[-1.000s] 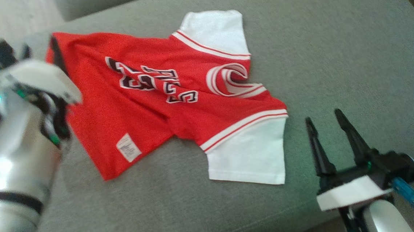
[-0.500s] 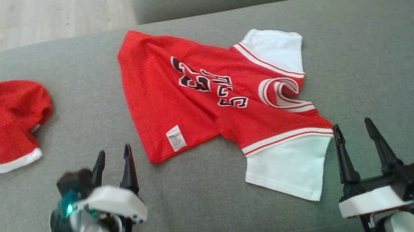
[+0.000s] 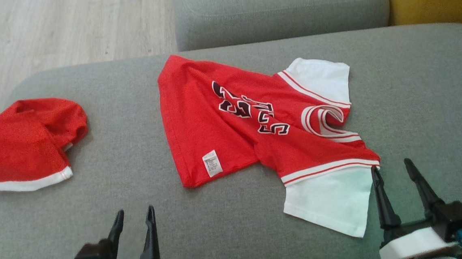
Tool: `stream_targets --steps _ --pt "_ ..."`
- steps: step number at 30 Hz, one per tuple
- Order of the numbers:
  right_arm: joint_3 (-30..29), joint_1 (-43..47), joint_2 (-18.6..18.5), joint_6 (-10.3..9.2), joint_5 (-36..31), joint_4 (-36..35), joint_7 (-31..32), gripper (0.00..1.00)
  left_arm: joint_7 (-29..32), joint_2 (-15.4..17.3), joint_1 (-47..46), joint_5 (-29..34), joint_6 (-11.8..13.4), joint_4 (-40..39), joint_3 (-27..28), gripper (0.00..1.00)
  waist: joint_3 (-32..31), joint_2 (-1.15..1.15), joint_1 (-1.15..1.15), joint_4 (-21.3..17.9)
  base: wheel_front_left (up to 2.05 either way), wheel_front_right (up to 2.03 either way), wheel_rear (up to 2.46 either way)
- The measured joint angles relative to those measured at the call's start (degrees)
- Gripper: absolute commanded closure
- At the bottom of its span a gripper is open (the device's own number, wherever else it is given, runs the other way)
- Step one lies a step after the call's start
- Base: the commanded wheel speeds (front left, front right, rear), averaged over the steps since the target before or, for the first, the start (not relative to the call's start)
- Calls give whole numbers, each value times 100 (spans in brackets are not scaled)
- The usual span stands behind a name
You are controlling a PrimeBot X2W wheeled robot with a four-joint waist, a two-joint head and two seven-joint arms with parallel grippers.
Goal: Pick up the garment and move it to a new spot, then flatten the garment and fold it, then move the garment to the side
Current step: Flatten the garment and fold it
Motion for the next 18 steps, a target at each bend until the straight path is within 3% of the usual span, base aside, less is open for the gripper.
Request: stream_targets --steps 10,18 --pt "48 120 1 0 112 182 0 0 1 -441 252 524 -578 182 725 0 -189 0 0 -23 0 0 0" --pt "96 170 1 0 116 219 0 0 1 -577 354 772 -808 294 969 0 -211 0 0 -59 0 0 0"
